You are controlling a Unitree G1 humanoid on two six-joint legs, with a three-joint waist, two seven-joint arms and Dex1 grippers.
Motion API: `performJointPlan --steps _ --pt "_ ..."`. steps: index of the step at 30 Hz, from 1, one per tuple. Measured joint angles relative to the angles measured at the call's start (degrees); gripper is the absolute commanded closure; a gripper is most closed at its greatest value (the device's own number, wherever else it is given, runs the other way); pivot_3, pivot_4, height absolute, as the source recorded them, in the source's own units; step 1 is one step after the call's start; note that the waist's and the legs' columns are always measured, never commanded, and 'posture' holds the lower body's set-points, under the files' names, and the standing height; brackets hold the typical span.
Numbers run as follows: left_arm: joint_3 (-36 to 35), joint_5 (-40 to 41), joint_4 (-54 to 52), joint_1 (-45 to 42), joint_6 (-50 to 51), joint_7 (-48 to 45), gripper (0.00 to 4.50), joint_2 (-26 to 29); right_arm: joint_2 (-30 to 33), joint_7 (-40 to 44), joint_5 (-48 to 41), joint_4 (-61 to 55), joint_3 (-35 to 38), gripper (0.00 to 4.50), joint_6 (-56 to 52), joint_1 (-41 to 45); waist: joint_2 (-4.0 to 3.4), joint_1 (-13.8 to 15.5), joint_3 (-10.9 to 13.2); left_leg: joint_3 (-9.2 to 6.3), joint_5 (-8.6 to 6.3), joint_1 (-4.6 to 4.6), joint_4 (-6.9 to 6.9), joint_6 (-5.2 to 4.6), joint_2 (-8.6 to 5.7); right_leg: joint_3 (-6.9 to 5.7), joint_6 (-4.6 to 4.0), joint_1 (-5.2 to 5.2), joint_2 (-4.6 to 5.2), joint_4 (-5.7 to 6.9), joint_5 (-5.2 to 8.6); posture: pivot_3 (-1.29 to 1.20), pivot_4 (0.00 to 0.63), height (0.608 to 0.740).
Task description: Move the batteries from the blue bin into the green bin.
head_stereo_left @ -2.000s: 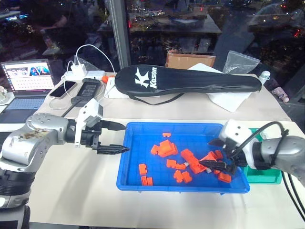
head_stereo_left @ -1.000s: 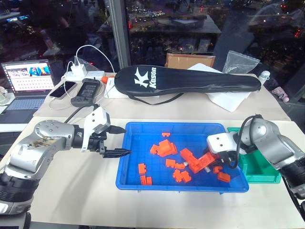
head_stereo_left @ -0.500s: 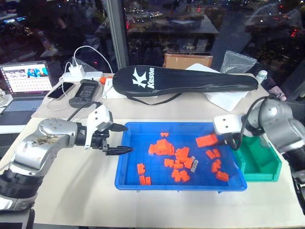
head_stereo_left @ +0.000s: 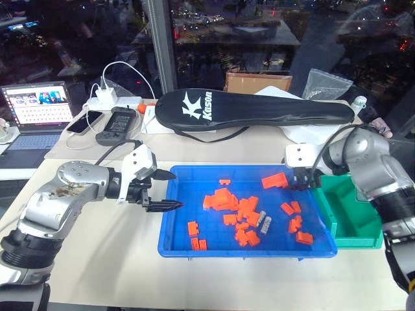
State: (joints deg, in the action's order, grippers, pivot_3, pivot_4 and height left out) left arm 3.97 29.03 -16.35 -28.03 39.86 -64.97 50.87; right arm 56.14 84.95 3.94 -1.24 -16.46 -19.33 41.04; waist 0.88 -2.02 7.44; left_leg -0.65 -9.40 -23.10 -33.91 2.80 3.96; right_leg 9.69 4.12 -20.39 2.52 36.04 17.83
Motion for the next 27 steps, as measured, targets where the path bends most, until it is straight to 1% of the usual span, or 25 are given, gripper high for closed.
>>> performJointPlan --steps 1,4,5,8,13,16,20,27 --pt "0.13 -0.07 0.17 -0.18 -0.05 -0.03 0.00 -0.17 -0.02 0.25 -1.02 -2.25 0.17 0.01 -1.73 -1.60 0.00 -0.01 0.00 0.00 0.00 0.02 0.00 0.00 0.00 0.00 0.12 0.01 0.00 -0.01 0.07 0.00 0.150 0.731" --pt "1.03 -0.71 0.97 -0.64 -0.78 -0.14 0.00 -0.90 -2.18 -2.49 -3.26 -9.30 -0.08 0.01 -13.09 -8.25 0.00 -0.07 0.00 0.00 0.00 0.00 -0.06 0.00 0.00 0.00 0.18 -0.02 0.00 0.03 0.10 0.00 0.150 0.731" --pt "1.03 -0.72 1.13 -0.64 -0.87 -0.13 0.00 -0.91 -2.34 -2.92 -3.32 -9.72 -0.14 0.01 -14.10 -8.76 0.00 -0.07 0.00 -0.01 0.00 0.00 -0.06 0.00 0.00 0.00 0.18 -0.02 0.00 0.03 0.10 0.00 0.150 0.731" --pt "1.03 -1.18 1.97 -0.65 -1.15 -0.21 0.00 -0.89 -3.24 -7.16 -3.82 -12.89 -0.21 0.01 -22.71 -11.30 0.00 -0.20 0.00 -0.02 0.00 -0.03 -0.06 0.00 0.00 0.00 0.18 -0.09 -0.01 0.04 0.10 0.00 0.150 0.731" --pt "1.01 -1.23 1.97 -0.54 -1.39 -0.74 0.00 -0.70 -5.12 -12.56 -6.17 -18.23 0.27 0.01 -33.54 -13.13 0.00 -0.22 0.00 -0.04 0.00 -0.08 -0.03 0.00 -0.01 0.00 0.17 -0.11 0.00 0.02 0.11 0.00 0.150 0.731" --pt "0.87 -0.64 1.98 -0.55 -1.39 -1.24 0.00 -0.73 -5.21 -15.49 -6.98 -19.31 0.22 0.01 -36.40 -13.23 0.01 -0.20 0.00 -0.04 0.00 -0.07 -0.04 0.00 -0.01 -0.01 0.18 -0.10 0.00 0.02 0.11 0.00 0.150 0.731" --pt "0.75 -0.35 1.96 -0.73 -1.20 -1.59 0.00 -0.73 -5.24 -18.53 -7.10 -19.37 -1.21 0.01 -37.32 -13.28 0.02 -0.22 0.01 -0.04 0.00 -0.08 -0.04 0.00 -0.01 0.00 0.19 -0.13 0.00 0.01 0.12 0.00 0.150 0.731" --pt "0.75 -0.60 2.09 -1.28 -1.21 -1.96 0.00 -0.70 -5.26 -20.83 -7.44 -19.37 -3.44 0.01 -37.28 -13.83 0.02 -0.28 0.01 -0.04 0.00 -0.09 -0.04 0.00 -0.01 -0.01 0.19 -0.14 0.00 0.01 0.12 0.00 0.150 0.731"
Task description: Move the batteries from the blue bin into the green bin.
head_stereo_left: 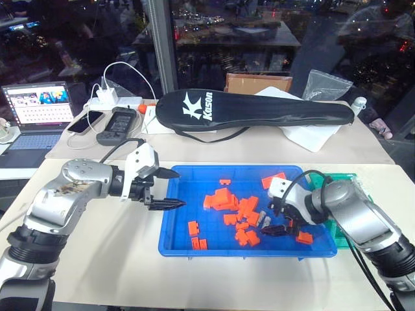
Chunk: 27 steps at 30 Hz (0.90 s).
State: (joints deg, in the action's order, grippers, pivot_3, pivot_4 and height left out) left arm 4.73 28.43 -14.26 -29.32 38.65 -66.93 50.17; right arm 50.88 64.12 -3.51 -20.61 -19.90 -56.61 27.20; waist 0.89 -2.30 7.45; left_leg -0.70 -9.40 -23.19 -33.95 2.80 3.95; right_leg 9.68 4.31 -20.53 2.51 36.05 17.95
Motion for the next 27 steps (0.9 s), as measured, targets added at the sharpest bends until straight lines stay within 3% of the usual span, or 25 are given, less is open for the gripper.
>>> performJointPlan --steps 9,12,15,16,22,27 --pt "0.00 -0.61 0.07 0.00 -0.01 -0.09 0.00 0.15 0.84 -0.72 -0.66 -0.83 -1.62 0.01 0.24 -0.79 0.01 0.00 0.00 0.00 0.00 0.01 0.00 0.00 0.00 0.00 0.01 0.00 0.00 0.00 0.00 0.00 0.150 0.731" --pt "0.01 -0.92 0.09 0.00 -0.04 -0.09 0.00 0.15 0.97 -0.71 -1.20 -0.90 -1.68 0.75 0.24 -0.80 0.01 -0.01 0.00 0.00 0.00 0.01 0.00 0.00 0.00 0.00 0.01 0.00 0.00 0.00 0.00 0.00 0.150 0.731" --pt "0.02 -1.35 0.15 0.00 -0.09 -0.09 0.00 0.14 1.85 -0.48 -1.74 -0.90 -1.70 1.84 0.30 -0.79 0.01 0.02 0.00 0.00 0.00 0.00 0.00 0.00 0.00 0.00 0.01 0.00 0.00 -0.01 0.00 0.00 0.150 0.731" --pt "0.03 -1.37 0.19 -0.01 -0.12 -0.09 0.00 0.12 2.37 -0.33 -2.04 -0.89 -1.70 1.94 0.41 -0.78 0.01 0.04 0.00 0.00 0.00 0.00 0.00 0.00 0.00 0.00 0.01 0.00 0.00 -0.01 0.00 0.00 0.150 0.731" --pt "0.49 -1.45 0.70 -0.50 -0.65 -0.14 0.00 -0.18 5.65 1.86 -4.38 0.00 0.01 1.95 1.21 2.51 0.01 -0.08 0.00 -0.01 0.00 -0.01 0.01 0.00 0.00 0.00 0.01 -0.04 0.00 0.00 0.01 0.00 0.150 0.731" --pt "1.07 -1.46 1.81 -1.86 -1.08 -0.65 0.00 -0.94 10.21 3.96 -7.81 3.52 7.06 1.95 1.15 9.18 0.00 -0.03 0.01 0.00 0.00 -0.05 0.02 0.00 0.00 0.00 0.01 -0.07 0.00 -0.02 0.00 0.00 0.150 0.731"
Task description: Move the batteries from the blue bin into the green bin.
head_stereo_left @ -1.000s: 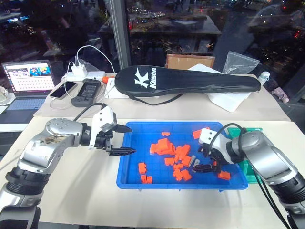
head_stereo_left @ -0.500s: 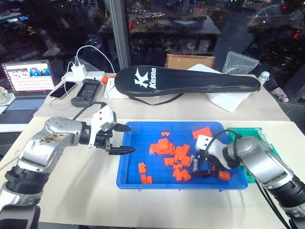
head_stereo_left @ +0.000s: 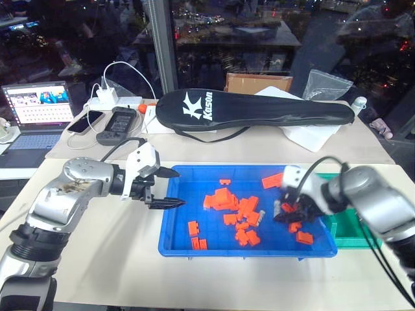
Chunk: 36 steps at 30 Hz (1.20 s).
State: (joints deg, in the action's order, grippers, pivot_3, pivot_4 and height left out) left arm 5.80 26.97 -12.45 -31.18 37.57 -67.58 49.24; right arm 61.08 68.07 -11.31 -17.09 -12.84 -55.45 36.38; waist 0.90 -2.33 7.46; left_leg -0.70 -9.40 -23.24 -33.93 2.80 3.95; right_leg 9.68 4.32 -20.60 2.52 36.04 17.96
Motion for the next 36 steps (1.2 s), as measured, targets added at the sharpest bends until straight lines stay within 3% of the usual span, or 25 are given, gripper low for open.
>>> performJointPlan --steps 4,8,12,20,21,25,32,36 --pt "0.24 0.14 0.86 -0.97 -0.16 -0.59 0.00 -1.72 8.55 1.52 -0.66 4.15 5.07 1.95 0.28 2.55 -0.01 0.67 0.00 0.00 -0.05 0.01 0.03 -0.08 0.01 -0.05 -0.04 -0.01 0.02 -0.14 0.02 0.00 0.150 0.731" --pt "0.00 2.37 1.51 -3.07 0.30 -0.72 0.00 -4.84 15.73 2.05 0.80 10.43 7.04 1.95 4.73 -1.37 0.00 1.00 0.00 0.01 -0.07 -0.04 0.01 -0.10 0.01 -0.05 -0.04 0.00 0.02 -0.14 0.02 0.00 0.150 0.731" --pt "-1.90 6.56 1.89 -6.72 2.86 0.09 0.00 -8.36 19.02 3.36 1.76 14.27 7.62 1.95 10.33 -6.28 -0.05 0.83 -0.02 0.01 -0.07 0.01 0.01 -0.11 0.01 -0.05 -0.03 0.04 0.02 -0.09 0.02 0.00 0.150 0.731" --pt "-5.51 11.97 0.49 -7.70 6.15 2.83 0.00 -10.06 17.12 3.32 4.54 18.12 5.09 1.95 16.17 -10.05 -0.25 -0.36 -0.11 -0.01 -0.06 0.05 -0.01 -0.11 0.00 -0.04 -0.03 0.09 0.01 -0.02 0.02 0.00 0.150 0.731" --pt "-6.11 12.69 0.15 -7.57 6.46 3.09 0.00 -10.05 16.91 3.49 4.82 18.35 4.59 0.95 16.58 -10.18 -0.27 -0.29 -0.11 -0.01 -0.06 0.05 -0.02 -0.11 -0.01 -0.04 -0.02 0.10 0.01 -0.02 0.02 0.00 0.150 0.731" --pt "-7.48 14.76 -0.76 -7.36 6.88 4.06 0.00 -10.07 15.64 4.37 5.03 18.39 4.50 0.04 16.84 -10.15 -0.28 -0.21 -0.11 -0.01 -0.06 0.07 -0.03 -0.11 -0.01 -0.04 -0.02 0.15 0.01 -0.02 0.02 0.00 0.150 0.731" --pt "-7.56 14.52 -0.48 -7.22 5.52 4.23 0.00 -9.56 15.62 7.70 5.54 15.21 3.93 0.04 16.47 -4.76 -0.35 -0.29 -0.09 -0.01 -0.06 0.09 -0.02 -0.10 0.00 -0.04 -0.02 0.14 0.00 -0.02 0.03 0.00 0.150 0.731" --pt "-7.20 11.95 -0.02 -6.12 3.50 2.93 0.00 -6.12 9.71 8.15 3.27 9.35 3.57 0.04 11.27 5.79 -0.38 -1.16 -0.07 -0.09 -0.06 0.17 0.06 -0.10 0.02 -0.04 -0.04 0.16 -0.05 0.00 0.03 0.00 0.150 0.731"
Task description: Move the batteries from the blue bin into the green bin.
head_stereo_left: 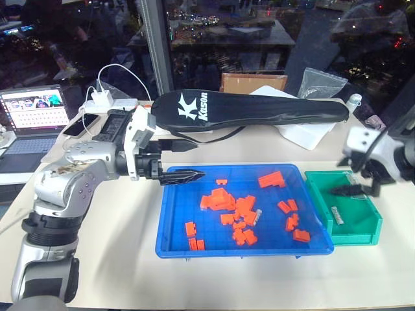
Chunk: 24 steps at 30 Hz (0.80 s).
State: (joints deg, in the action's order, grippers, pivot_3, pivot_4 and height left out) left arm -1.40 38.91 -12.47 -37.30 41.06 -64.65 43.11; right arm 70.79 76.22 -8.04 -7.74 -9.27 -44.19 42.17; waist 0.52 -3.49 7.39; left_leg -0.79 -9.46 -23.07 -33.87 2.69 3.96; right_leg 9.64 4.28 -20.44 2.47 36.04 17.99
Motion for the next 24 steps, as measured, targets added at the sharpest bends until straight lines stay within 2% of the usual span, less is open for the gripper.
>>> performJointPlan --steps 3,10,19,24 --pt "0.21 -1.38 0.44 1.05 -1.23 -0.94 0.00 1.24 -5.44 -0.76 -2.67 -4.64 -1.08 0.04 -4.26 0.62 0.10 0.10 0.02 -0.08 0.00 -0.07 -0.04 0.00 -0.01 -0.10 -0.01 0.06 0.01 -0.03 0.00 0.00 0.150 0.731" --pt "0.98 -3.32 0.61 2.44 -2.19 -2.40 0.00 2.54 -14.14 -7.89 -3.15 -11.79 -9.42 0.04 -9.56 -6.63 0.13 1.85 0.03 -0.14 0.00 -0.26 -0.14 0.00 -0.03 -0.21 -0.02 -0.06 0.03 -0.03 0.00 0.00 0.150 0.731" --pt "2.08 -4.80 0.77 1.96 -2.18 -2.69 0.00 2.52 -15.94 -13.29 -0.37 -11.41 -13.31 0.04 -8.63 -10.59 0.15 1.97 0.02 -0.16 0.00 -0.22 -0.12 0.00 -0.02 -0.21 -0.01 -0.05 0.02 -0.01 0.00 0.00 0.150 0.731" --pt "2.45 -4.85 0.82 1.61 -2.18 -3.27 0.00 2.48 -20.12 -15.31 0.25 -9.57 -15.97 0.04 -8.46 -11.50 0.15 1.74 0.02 -0.19 0.00 -0.23 -0.12 0.00 -0.03 -0.22 -0.01 -0.06 0.01 0.02 0.00 0.00 0.150 0.731"
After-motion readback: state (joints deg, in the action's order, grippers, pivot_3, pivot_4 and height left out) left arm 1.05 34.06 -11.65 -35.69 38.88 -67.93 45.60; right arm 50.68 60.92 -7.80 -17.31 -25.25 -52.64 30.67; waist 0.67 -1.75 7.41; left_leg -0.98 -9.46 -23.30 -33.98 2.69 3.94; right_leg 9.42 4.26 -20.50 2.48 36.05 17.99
